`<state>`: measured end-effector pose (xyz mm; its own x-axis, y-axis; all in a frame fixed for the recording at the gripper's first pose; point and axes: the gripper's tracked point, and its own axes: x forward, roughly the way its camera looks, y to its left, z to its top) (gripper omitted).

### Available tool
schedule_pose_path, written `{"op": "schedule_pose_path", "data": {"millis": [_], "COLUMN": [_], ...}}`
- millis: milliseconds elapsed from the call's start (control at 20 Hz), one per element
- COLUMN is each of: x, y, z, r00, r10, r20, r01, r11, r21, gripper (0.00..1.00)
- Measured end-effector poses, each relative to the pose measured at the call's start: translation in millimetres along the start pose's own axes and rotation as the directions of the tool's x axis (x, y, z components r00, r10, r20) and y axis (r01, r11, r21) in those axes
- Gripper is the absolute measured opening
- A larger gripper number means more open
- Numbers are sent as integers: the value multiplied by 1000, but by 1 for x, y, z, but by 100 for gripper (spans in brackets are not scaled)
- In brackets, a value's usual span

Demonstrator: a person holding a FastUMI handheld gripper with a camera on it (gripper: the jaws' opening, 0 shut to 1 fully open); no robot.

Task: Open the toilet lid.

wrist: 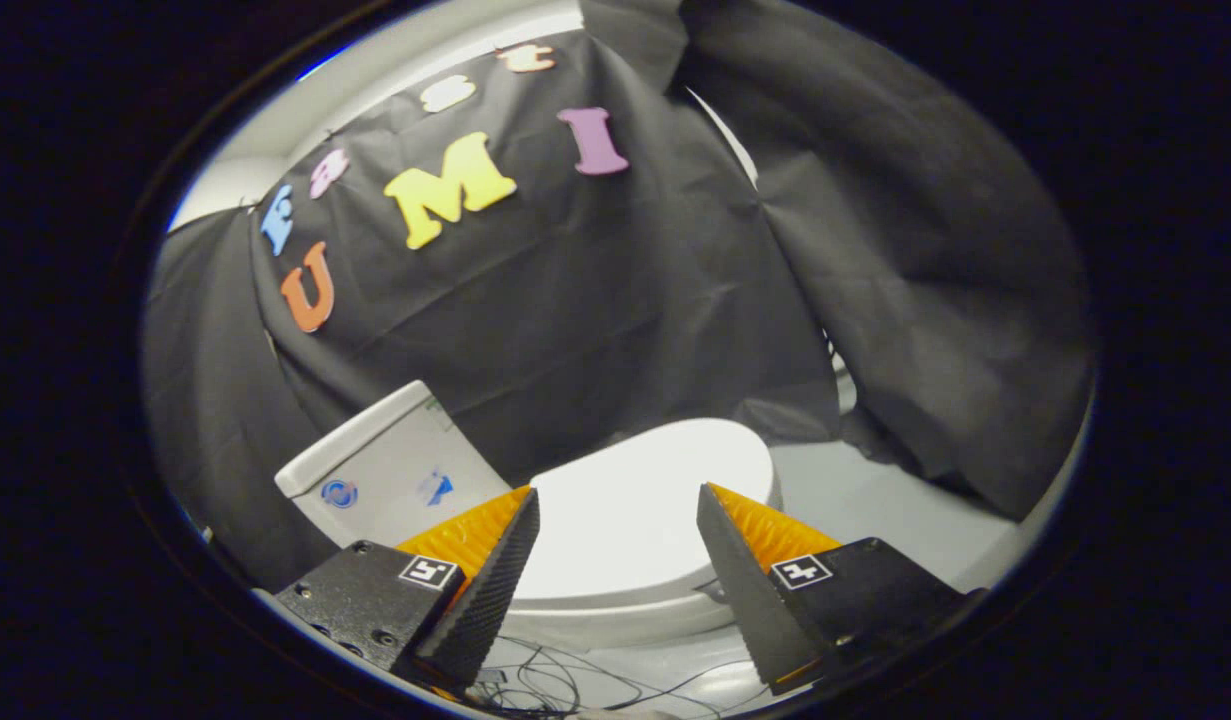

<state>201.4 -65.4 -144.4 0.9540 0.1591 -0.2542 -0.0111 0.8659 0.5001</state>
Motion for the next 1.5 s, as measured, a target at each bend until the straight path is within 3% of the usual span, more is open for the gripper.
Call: {"op": "schedule_pose_path", "data": {"millis": [350, 600, 850, 1100, 1250, 1500], "x": [31, 43, 54, 63, 70, 79], "y": [-70, -88, -92, -100, -108, -110], "z": [-57, -89, -104, -117, -122, -131], "r00": [991, 978, 971, 964, 963, 956], "r10": [-22, 20, 38, 52, 32, 40], "r20": [-133, -209, -235, -261, -266, -289], "r01": [63, 84, 100, 129, 147, 160], "r11": [950, 874, 833, 768, 769, 757], "r21": [306, 478, 544, 628, 623, 634], "gripper": [100, 99, 92, 77, 68, 32]}}
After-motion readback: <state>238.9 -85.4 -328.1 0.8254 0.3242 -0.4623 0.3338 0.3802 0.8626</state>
